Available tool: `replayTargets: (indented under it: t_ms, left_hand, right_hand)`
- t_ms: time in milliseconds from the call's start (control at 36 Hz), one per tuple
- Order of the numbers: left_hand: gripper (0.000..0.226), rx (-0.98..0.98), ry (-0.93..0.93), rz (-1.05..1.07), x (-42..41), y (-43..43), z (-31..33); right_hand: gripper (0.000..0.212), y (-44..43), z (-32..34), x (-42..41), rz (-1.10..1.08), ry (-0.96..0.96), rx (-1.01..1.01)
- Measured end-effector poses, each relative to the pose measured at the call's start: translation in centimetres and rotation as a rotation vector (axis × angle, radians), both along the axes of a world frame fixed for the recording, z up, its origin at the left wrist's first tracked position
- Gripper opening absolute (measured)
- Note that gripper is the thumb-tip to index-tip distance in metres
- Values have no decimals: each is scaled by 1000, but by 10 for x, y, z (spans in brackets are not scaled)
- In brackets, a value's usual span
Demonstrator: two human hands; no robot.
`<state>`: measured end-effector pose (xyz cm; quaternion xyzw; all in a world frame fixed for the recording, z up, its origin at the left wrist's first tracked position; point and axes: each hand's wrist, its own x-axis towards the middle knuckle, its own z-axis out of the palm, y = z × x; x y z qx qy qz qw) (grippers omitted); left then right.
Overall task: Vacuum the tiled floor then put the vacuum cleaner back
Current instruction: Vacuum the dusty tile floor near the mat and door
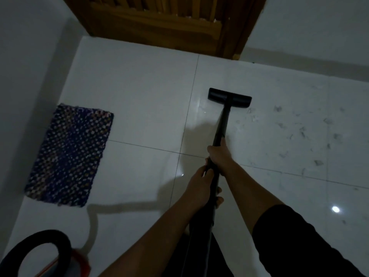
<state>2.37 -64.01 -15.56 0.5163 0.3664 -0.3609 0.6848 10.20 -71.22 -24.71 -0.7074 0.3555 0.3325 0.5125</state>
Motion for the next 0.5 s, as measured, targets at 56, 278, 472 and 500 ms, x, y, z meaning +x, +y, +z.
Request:
replayTargets:
  t_ms: [56, 278, 472, 500]
  left_hand:
    - [35, 28, -30, -33, -15, -8, 5]
    - [36, 3, -29, -62, -61, -36, 10]
    - [34, 31, -18, -41, -85, -57, 1]
    - [34, 34, -22, -33, -88, -58, 0]
  right_hand:
    - [74, -9, 6, -14, 16, -10, -16]
    - [72, -42, 20, -60, 23, -26, -53]
    - [74, -59, 10, -82, -1, 8, 10]
    - [74, -59, 8, -86, 6, 8, 23]
